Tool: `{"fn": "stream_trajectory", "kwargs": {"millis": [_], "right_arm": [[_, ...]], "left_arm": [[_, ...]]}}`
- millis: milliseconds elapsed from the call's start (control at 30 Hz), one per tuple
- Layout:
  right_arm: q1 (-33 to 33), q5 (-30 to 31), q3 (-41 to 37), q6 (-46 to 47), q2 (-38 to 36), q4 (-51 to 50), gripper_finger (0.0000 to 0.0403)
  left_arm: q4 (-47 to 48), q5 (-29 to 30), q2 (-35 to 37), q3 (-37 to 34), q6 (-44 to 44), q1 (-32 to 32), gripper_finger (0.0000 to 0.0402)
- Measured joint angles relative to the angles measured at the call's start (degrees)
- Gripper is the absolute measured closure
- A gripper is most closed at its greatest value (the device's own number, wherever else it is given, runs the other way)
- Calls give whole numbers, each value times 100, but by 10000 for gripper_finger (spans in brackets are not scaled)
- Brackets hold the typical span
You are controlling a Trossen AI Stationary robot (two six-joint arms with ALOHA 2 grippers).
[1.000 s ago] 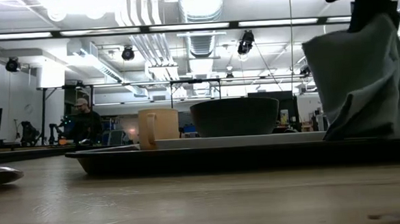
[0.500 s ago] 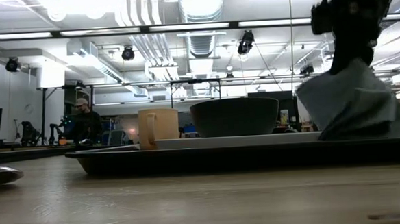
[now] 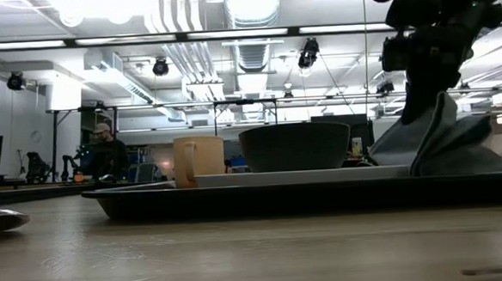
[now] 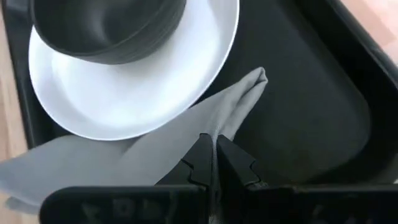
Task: Set up tray
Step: Put the gray napkin on the black tray to the right of the white plate
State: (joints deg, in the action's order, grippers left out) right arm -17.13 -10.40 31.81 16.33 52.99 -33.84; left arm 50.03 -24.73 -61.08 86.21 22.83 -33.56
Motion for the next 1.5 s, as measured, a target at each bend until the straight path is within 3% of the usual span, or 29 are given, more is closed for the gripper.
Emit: {"fn": "stream_trajectory", "kwargs": {"millis": [400,867,1300,1367,1500], "right_arm": [[-716,-127,-4,-353,6,53,395],[-795,-465,-13,-331,661,188,389],[-976,569,-12,-218,242,126,282],[-979,497,57,-87,219,101,269],[-727,-208,229,611,169,151,252]], "left_arm": [[-15,2,-14,-132,-114,0,359],[-12,2,-33,-146,-391,0,359],[-12,0,-35,-161,-393,11,359],[-14,0,-35,-161,-393,13,359],[-15,0,-35,-161,-393,11,359]]}}
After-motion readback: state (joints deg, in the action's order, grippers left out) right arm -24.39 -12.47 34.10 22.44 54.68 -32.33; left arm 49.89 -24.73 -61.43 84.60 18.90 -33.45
